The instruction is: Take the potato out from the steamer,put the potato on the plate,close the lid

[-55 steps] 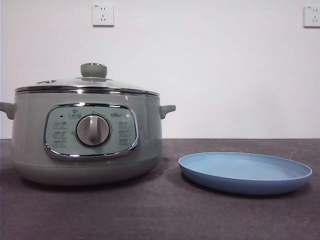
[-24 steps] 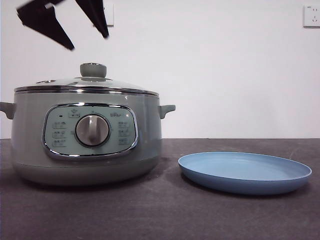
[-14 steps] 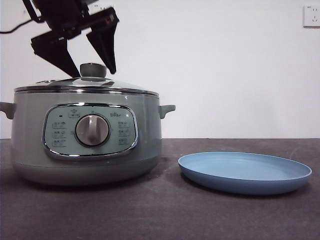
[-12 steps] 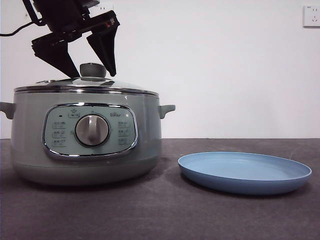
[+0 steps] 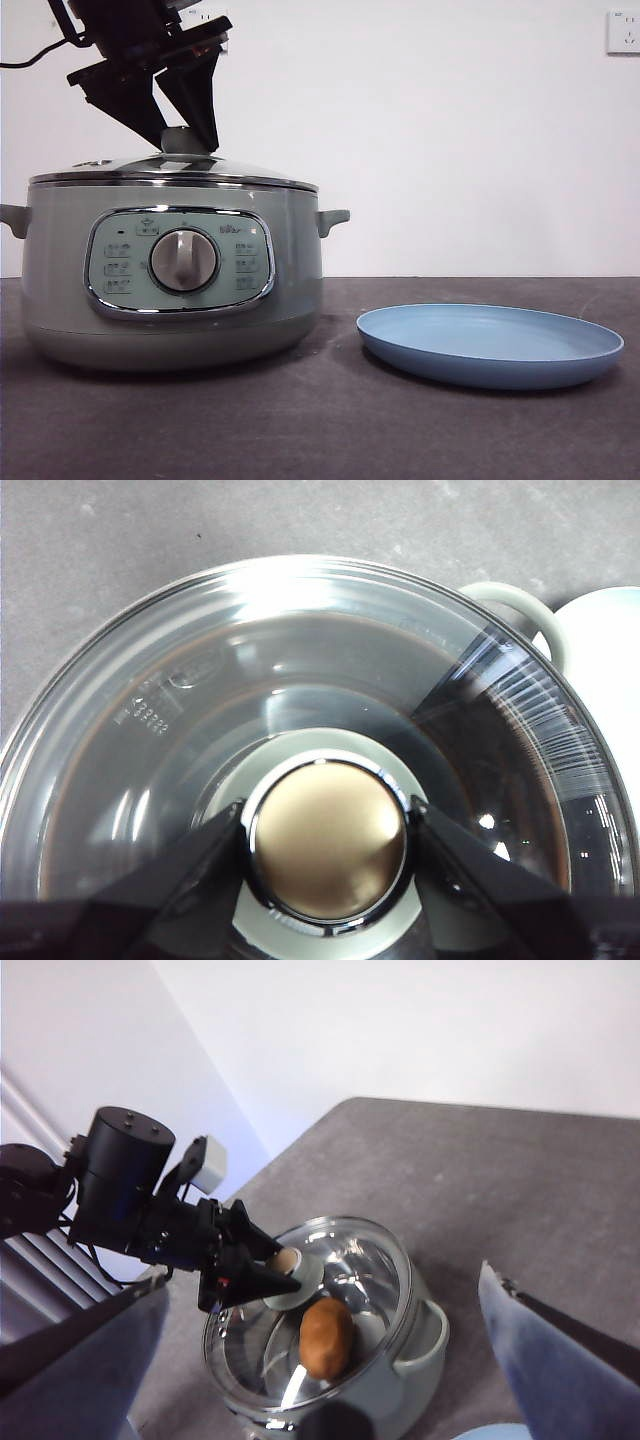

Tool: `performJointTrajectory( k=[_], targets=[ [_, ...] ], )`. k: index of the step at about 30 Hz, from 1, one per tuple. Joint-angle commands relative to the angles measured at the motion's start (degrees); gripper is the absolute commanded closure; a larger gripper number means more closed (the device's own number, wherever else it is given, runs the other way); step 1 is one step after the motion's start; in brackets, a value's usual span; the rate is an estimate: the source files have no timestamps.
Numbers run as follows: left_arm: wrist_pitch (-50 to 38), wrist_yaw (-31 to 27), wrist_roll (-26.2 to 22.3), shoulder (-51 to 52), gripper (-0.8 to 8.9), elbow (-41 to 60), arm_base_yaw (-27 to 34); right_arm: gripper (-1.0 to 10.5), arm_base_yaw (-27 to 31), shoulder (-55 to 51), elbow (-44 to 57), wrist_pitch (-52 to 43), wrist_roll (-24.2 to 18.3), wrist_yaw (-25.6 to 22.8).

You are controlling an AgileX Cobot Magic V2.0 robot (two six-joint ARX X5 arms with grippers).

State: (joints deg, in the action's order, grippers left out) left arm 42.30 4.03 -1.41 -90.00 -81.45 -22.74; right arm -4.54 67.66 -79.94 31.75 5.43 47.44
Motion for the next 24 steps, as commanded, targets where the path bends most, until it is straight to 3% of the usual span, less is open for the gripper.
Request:
performJointTrajectory(
  k=[1,10,12,19,24],
  targets=[
    [-0.1,0.4,-0.2,-0.5,8.22,0.2,0.0,3.2,-0.1,0.1,-0.3,0.2,-0.5,-0.1],
    [0.2,0.0,-2.2,-0.2,8.21,-5.1,0.0,3.2,-0.3,0.1,-0.3,-0.4,-0.3,0.2],
    [1.3,-1.8,-3.4,-0.2,8.22,-8.7,0.1,3.2,-1.0,0.1,-0.3,-1.4,1.6,-1.6],
    [8.3,-12.9,-8.4,-0.2,8.22,-26.1,0.3,3.2,-5.2,0.7,-1.9,-4.0,2.6,-7.5],
    [16.0,-27.5,-11.7,-0.2,8.22,-38.5,0.4,3.2,-10.5,5.8,-10.8,0.9,1.1,-8.9]
  ],
)
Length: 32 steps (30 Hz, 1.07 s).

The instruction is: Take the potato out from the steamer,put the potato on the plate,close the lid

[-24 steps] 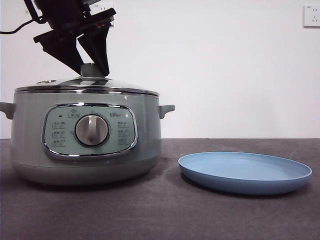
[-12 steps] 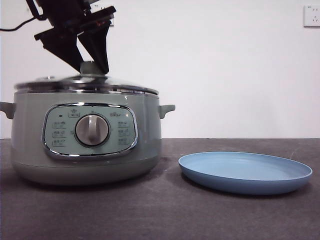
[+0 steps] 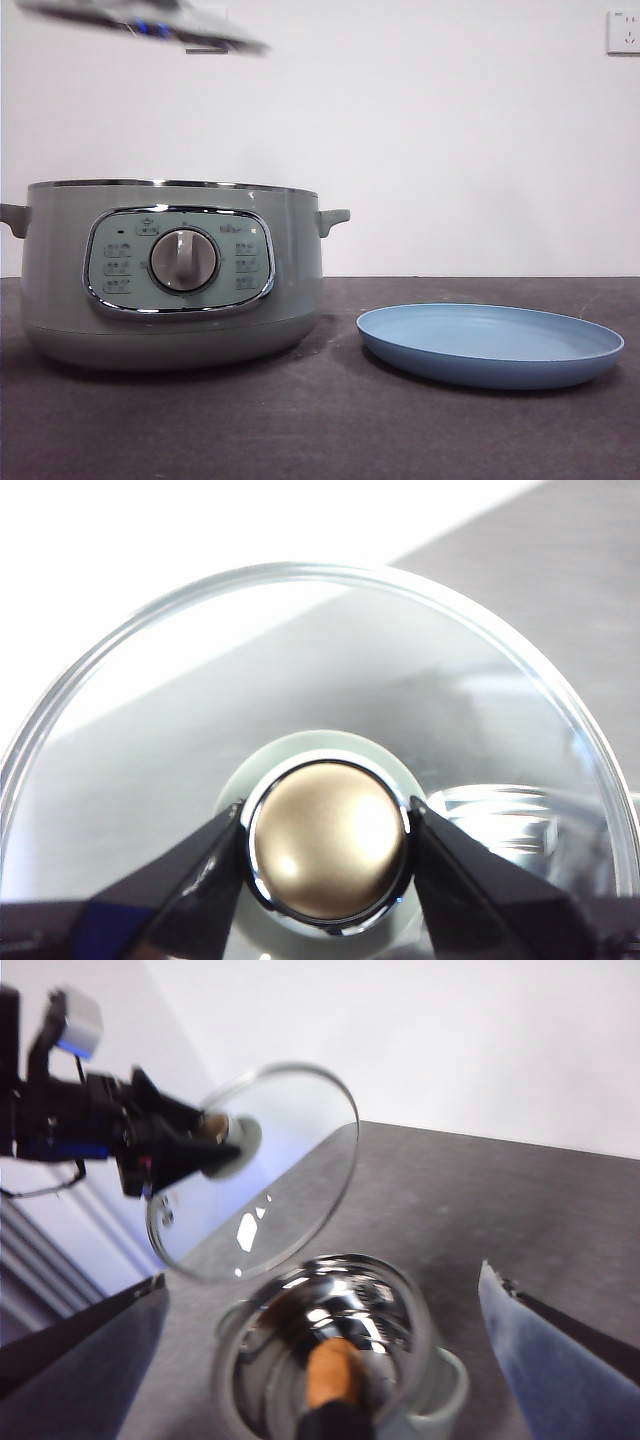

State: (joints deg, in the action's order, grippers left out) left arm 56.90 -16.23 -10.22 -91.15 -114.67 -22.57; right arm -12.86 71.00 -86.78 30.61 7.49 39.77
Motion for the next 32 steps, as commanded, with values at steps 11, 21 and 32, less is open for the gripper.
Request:
performJointTrajectory(
  k=[11,21,32],
  targets=[
    [21.7,-20.9,-2.6,1.0,8.21,-21.3,0.2,3.2,-22.7,30.6,-42.9,29.4,-12.1,-24.8],
    [22.6,-18.4,-1.3,1.0,8.21,-21.5,0.2,3.2,-34.9,51.5,-51.7,31.5,-16.0,-44.2],
    [22.7,-16.3,-0.3,1.0,8.21,-21.5,0.2,3.2,-34.7,64.3,-51.7,33.8,-15.9,-39.9]
  ],
)
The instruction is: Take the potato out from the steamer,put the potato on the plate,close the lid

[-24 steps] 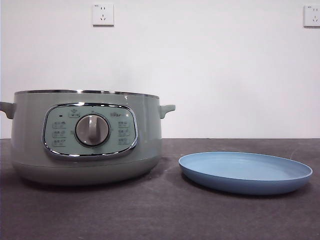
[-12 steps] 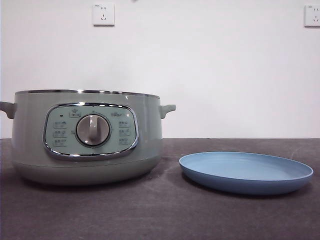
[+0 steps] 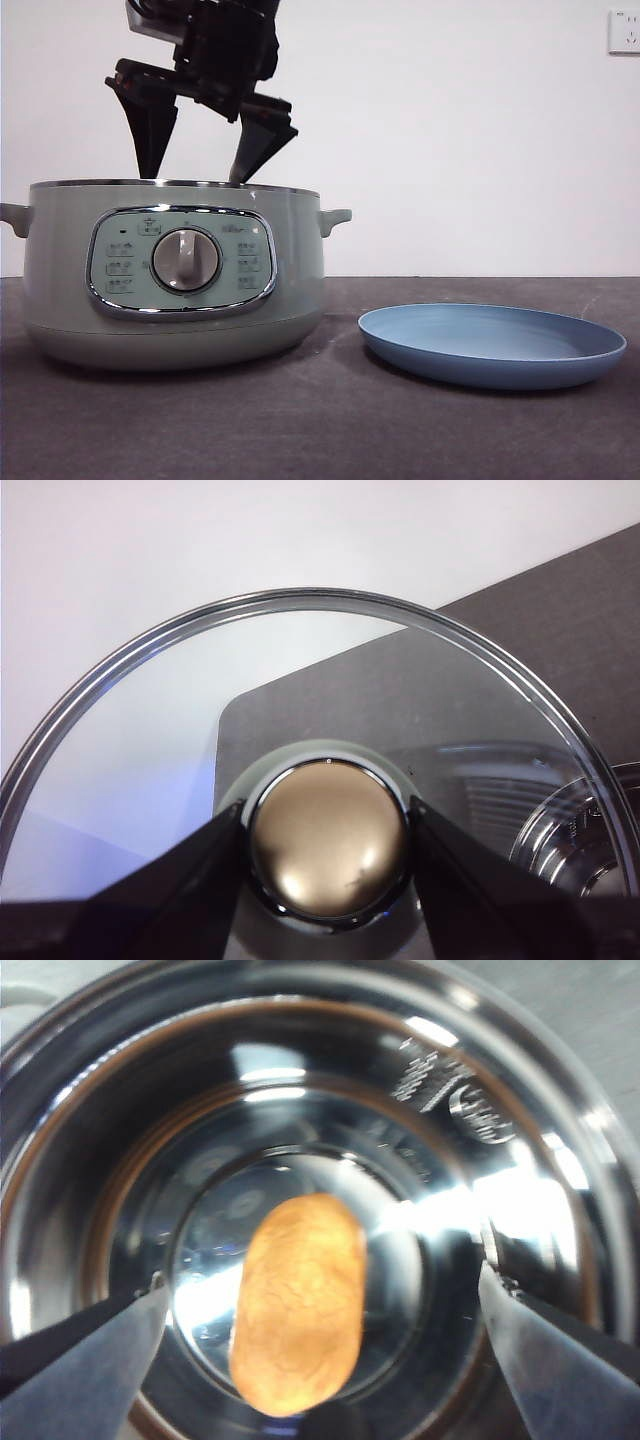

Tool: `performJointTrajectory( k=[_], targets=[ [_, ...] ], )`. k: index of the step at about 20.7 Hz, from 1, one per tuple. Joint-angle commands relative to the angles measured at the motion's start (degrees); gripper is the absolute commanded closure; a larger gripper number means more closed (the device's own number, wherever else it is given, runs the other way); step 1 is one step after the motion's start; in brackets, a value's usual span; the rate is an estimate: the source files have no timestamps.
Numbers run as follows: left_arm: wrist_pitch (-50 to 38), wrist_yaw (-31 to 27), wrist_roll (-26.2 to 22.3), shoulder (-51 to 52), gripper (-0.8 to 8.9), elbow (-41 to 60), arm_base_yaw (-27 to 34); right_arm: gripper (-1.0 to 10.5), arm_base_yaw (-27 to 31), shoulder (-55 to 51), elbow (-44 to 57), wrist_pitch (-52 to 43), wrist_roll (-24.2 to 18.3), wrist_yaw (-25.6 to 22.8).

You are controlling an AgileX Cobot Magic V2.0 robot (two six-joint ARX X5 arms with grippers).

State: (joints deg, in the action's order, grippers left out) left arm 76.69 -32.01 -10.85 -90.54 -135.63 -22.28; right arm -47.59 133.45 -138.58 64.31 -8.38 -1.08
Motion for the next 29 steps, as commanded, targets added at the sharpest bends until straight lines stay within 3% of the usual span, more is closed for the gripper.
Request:
performJointTrajectory(
  k=[1,7,8,9,10,11,17,21,25,29],
  targets=[
    [2.9,-0.5,0.3,0.4,8.21,-0.5,-0.1,3.2,0.0,2.7,0.1,0.2,0.0,1.2],
    [2.9,-0.5,0.3,0.4,8.21,-0.5,-0.1,3.4,0.4,5.8,0.2,0.7,0.9,3.8],
    [2.9,-0.5,0.3,0.4,8.21,-0.5,-0.1,4.4,0.4,6.1,0.2,0.8,1.0,3.9],
    [2.9,-0.5,0.3,0.4,8.21,-0.5,-0.1,6.1,0.3,6.2,0.2,1.0,1.0,3.9],
    [2.9,-0.5,0.3,0.4,8.21,-0.5,-0.1,8.7,0.3,6.2,0.2,1.3,0.5,4.0],
    [2.9,-0.5,0.3,0.4,8.21,-0.5,-0.1,9.5,0.3,6.2,0.2,2.0,-0.3,4.1],
    [2.9,-0.5,0.3,0.4,8.21,-0.5,0.0,9.6,1.8,2.8,0.1,2.3,-0.2,3.8],
    [2.9,-0.5,0.3,0.4,8.21,-0.5,0.1,9.6,6.7,-9.0,0.1,7.9,-0.2,3.7],
    [1.3,8.4,0.4,0.3,8.21,-0.5,1.3,9.6,14.4,-24.5,0.1,12.9,-0.2,3.7],
    [0.2,12.1,0.4,0.3,8.21,-0.5,1.4,9.6,21.9,-31.0,0.1,14.6,3.1,3.7]
  ],
)
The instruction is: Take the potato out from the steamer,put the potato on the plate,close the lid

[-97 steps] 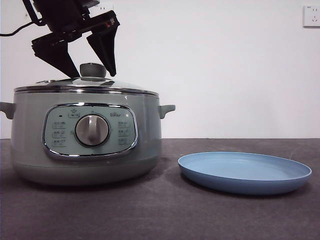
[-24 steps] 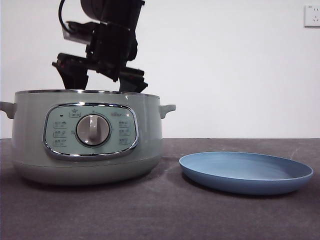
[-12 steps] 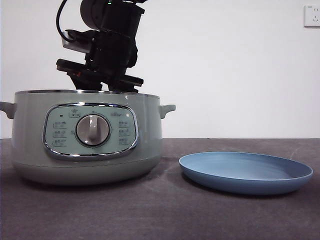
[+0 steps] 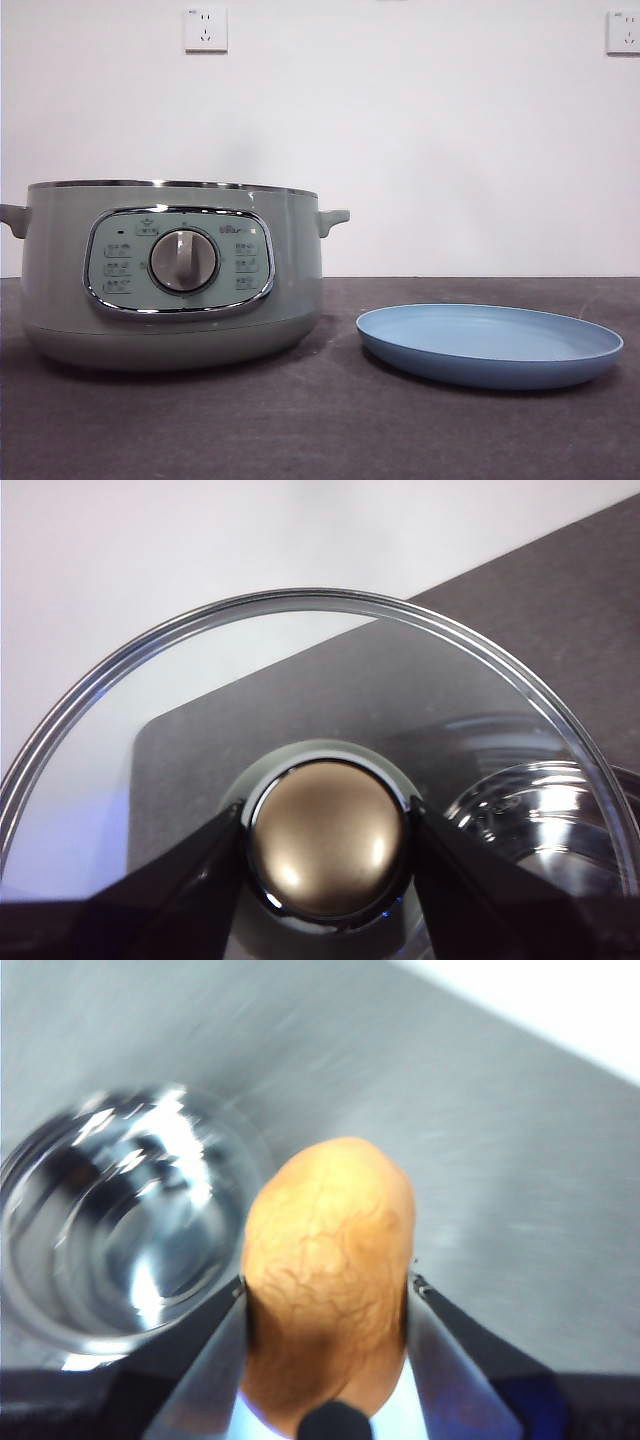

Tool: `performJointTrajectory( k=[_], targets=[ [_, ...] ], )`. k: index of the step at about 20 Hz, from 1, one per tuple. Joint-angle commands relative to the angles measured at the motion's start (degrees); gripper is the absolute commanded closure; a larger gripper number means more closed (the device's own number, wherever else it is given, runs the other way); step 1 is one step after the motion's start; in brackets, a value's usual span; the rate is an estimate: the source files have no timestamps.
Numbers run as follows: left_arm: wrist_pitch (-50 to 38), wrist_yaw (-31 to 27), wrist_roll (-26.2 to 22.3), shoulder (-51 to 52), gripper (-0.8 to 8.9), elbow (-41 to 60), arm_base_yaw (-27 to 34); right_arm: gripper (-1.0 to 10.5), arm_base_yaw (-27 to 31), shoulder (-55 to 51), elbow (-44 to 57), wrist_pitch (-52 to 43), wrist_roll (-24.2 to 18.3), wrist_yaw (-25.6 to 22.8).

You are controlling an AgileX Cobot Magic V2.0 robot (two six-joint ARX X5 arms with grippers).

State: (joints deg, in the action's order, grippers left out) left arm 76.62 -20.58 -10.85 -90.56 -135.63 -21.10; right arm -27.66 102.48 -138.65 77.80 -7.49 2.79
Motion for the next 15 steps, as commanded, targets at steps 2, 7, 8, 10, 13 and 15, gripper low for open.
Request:
performJointTrajectory(
  k=[2,7,8,10,13,15],
  targets=[
    [-0.5,3.1,0.4,0.4,8.21,-0.5,0.2,9.6,5.1,-0.7,0.2,1.3,4.3,-0.2],
    [-0.5,8.5,0.4,0.1,8.21,-0.5,0.2,9.6,7.1,-0.7,10.5,1.5,6.1,0.2],
    [-0.3,9.3,0.4,0.0,8.21,-0.5,0.2,9.6,6.5,-0.7,13.9,1.5,5.9,0.2],
    [-0.1,10.4,0.4,0.0,8.21,-0.5,0.2,9.6,5.4,-0.6,22.2,1.3,5.8,0.1],
    [-0.1,10.6,0.4,-0.2,8.21,-0.5,0.2,9.6,4.5,-0.5,34.8,-3.8,5.7,0.3],
    [-0.1,10.6,0.4,-0.2,8.21,-0.5,0.2,9.6,4.5,-0.5,42.1,-8.9,5.9,0.3]
  ],
)
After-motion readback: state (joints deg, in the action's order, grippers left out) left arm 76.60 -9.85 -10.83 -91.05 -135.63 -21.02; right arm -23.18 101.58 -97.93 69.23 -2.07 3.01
